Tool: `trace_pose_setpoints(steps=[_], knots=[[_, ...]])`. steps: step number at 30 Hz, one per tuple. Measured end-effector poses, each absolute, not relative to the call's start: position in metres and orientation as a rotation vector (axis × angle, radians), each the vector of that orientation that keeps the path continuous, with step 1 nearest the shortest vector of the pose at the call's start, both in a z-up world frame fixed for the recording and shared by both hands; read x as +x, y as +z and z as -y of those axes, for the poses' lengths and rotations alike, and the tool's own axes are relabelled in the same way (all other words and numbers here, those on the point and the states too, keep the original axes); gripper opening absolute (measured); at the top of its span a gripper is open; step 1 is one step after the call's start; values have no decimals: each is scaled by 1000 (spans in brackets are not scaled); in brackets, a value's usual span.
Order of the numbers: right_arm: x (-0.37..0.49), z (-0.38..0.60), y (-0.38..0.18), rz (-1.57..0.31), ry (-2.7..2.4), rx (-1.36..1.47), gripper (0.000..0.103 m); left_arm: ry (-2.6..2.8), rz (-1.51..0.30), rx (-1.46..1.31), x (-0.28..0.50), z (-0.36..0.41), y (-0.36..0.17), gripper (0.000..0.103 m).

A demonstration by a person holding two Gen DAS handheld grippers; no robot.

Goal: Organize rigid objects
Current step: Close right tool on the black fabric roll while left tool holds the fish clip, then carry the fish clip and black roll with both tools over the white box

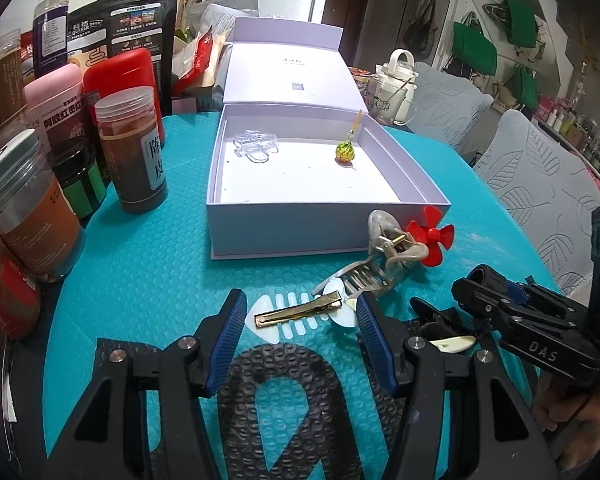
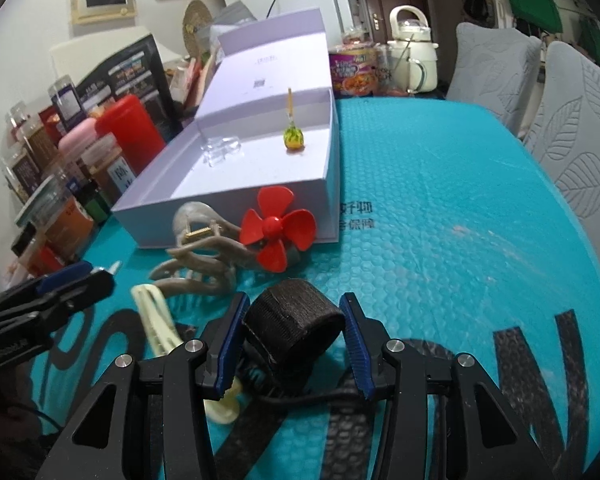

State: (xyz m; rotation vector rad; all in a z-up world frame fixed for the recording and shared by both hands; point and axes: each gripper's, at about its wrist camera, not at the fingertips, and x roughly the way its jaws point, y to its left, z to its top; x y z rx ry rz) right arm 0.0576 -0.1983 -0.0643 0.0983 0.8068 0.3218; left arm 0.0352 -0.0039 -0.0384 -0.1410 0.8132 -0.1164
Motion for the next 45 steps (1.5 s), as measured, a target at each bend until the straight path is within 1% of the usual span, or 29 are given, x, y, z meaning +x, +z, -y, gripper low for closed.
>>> trace_pose_setpoints(steps=[14,22,27,45], knots=[[9,175,-34,-732,378,67,46,-114,-729,-136,2,0,-14,57],[1,162,-33,-738,425,64,46,-102,-716,-135,-8,-4,-10,57],[3,158,-30,-742,436,50,46,-95,-702,-128,-2,-5,-2,57],[45,154,22,-683,439,-18,46,-92,-611,-87,47,-8,45,57]])
